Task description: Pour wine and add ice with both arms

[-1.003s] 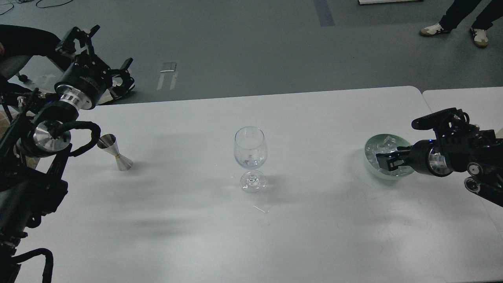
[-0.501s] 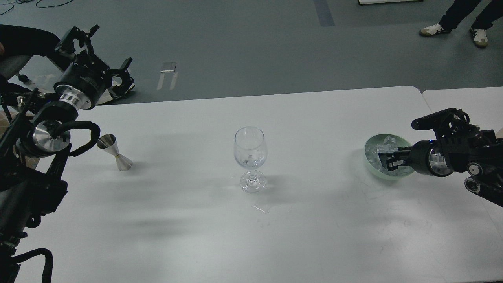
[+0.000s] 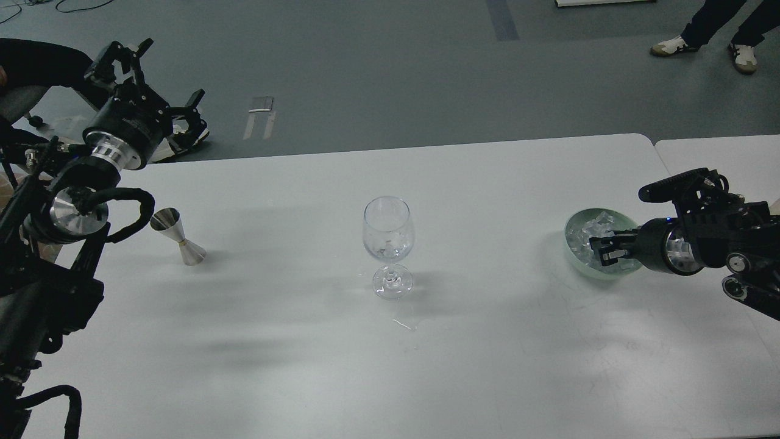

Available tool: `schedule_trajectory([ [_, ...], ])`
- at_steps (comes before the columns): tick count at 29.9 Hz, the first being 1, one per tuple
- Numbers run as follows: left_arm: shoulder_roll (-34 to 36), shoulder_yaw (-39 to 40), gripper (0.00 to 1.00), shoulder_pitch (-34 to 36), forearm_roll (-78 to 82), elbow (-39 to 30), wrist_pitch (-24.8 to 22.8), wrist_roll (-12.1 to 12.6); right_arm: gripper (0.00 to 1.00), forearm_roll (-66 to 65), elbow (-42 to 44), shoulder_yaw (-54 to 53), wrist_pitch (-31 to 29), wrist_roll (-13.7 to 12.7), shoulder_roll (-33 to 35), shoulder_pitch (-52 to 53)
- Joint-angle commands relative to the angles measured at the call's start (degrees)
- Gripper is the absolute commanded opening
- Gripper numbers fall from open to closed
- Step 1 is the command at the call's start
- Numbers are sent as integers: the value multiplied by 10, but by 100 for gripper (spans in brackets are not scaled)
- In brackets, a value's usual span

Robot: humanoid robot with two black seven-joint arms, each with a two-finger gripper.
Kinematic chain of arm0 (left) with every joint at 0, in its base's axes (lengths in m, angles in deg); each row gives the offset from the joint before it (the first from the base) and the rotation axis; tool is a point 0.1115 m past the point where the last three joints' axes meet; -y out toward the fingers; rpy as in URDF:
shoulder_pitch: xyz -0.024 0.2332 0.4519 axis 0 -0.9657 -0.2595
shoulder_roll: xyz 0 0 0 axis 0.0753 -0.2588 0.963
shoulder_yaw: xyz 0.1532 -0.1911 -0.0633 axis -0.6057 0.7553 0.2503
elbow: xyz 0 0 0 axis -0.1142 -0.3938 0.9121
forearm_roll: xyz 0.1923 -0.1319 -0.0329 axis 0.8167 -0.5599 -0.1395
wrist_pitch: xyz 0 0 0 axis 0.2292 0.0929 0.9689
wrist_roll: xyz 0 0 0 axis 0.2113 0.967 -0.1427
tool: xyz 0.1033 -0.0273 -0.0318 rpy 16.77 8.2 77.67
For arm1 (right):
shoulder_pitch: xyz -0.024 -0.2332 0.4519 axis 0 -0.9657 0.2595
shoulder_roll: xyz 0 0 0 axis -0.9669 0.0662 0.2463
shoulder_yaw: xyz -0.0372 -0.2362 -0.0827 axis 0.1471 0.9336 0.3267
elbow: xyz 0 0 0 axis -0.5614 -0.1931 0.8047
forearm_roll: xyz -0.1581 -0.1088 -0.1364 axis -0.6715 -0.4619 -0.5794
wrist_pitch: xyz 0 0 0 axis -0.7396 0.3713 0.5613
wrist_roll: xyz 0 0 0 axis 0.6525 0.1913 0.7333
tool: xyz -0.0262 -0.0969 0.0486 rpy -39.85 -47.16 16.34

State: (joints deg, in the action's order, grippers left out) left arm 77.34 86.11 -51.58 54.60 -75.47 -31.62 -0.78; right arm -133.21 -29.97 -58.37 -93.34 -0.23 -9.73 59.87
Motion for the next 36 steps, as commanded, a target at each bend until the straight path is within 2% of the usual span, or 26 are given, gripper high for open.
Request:
schedule_trajectory([
  [1, 0, 0, 96, 0, 0, 0, 0, 0, 25, 0, -6, 0, -2, 1, 8, 0],
  [10, 0, 0, 96, 0, 0, 0, 1, 0, 21, 1, -7, 0, -7, 1, 15, -1],
  [36, 4, 0, 96, 0, 0, 0, 2, 0, 20, 6, -64, -32, -3, 1, 54, 2],
])
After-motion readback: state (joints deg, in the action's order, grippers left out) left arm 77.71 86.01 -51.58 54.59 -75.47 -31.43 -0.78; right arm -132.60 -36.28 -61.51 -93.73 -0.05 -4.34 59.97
